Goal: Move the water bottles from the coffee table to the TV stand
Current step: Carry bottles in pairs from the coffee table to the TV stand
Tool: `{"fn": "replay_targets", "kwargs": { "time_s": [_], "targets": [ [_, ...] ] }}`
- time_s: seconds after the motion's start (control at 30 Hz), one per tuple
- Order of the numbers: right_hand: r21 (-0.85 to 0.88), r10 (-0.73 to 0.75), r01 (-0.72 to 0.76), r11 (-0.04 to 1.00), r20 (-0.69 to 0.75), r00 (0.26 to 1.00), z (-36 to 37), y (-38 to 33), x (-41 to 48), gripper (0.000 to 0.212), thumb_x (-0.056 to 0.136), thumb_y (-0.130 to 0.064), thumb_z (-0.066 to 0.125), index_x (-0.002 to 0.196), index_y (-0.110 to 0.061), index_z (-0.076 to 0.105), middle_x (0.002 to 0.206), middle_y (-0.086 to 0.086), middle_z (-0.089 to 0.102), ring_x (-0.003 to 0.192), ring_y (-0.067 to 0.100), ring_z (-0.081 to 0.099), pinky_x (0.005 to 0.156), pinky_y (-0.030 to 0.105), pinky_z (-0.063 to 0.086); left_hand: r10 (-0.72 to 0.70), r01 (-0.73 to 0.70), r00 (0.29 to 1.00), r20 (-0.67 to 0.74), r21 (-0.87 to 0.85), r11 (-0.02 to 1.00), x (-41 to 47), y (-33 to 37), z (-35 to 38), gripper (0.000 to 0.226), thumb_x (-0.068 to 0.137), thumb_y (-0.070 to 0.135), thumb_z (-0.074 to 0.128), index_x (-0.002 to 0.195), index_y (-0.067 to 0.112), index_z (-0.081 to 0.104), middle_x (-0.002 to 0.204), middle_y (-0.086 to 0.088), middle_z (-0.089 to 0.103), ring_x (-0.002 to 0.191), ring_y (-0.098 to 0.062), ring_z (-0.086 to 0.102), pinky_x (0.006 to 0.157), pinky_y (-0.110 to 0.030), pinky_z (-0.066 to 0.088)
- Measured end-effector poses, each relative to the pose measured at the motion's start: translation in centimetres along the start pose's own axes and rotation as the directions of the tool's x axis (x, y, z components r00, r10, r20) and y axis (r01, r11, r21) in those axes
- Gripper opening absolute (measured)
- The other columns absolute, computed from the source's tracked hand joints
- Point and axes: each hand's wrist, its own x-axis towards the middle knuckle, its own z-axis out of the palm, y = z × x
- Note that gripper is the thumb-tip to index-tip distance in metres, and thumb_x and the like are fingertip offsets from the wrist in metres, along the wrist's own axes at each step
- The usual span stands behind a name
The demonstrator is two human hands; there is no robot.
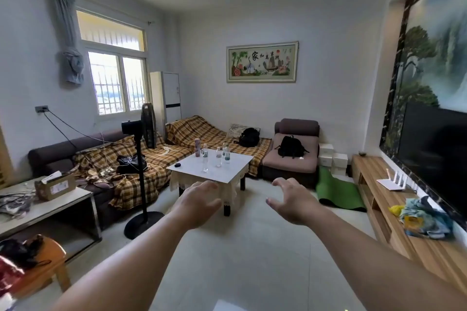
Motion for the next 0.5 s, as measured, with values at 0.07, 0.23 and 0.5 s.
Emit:
{"fn": "replay_targets", "kwargs": {
  "time_s": [0.07, 0.23, 0.5],
  "targets": [
    [0.073, 0.026, -0.025, 0.997, -0.007, 1.0, 0.5, 0.4, 1.1, 0.055, 0.089, -0.048, 0.055, 0.137, -0.024, 0.041, 0.141, 0.005, 0.042, 0.124, 0.024, 0.045, 0.099, 0.038, 0.043, -0.023, 0.024, 1.0, -0.005, 0.012, 1.0, 1.1, -0.1, 0.3, 0.049, 0.081, 0.044, 0.057, 0.128, 0.032, 0.05, 0.132, 0.002, 0.051, 0.115, -0.018, 0.049, 0.093, -0.04, 0.048],
    [0.122, 0.049, -0.049, 0.991, 0.004, 0.999, 3.1, 0.9, 5.9, 0.053, 0.089, -0.049, 0.054, 0.134, -0.023, 0.043, 0.142, 0.006, 0.041, 0.125, 0.025, 0.045, 0.099, 0.037, 0.041, -0.045, 0.045, 0.999, -0.006, 0.038, 0.998, 5.2, -2.7, 2.1, 0.046, 0.083, 0.046, 0.057, 0.126, 0.031, 0.051, 0.128, 0.001, 0.053, 0.112, -0.017, 0.048, 0.089, -0.035, 0.047],
    [0.202, 0.074, -0.07, 0.977, -0.013, 0.997, 9.1, 0.0, 17.9, 0.058, 0.087, -0.053, 0.055, 0.136, -0.024, 0.042, 0.141, 0.007, 0.043, 0.125, 0.025, 0.046, 0.1, 0.04, 0.042, -0.09, 0.09, 0.996, -0.019, -0.019, 0.996, 16.3, -11.6, 4.5, 0.044, 0.084, 0.049, 0.055, 0.124, 0.029, 0.053, 0.126, 0.0, 0.055, 0.111, -0.017, 0.05, 0.086, -0.031, 0.044]
  ]
}}
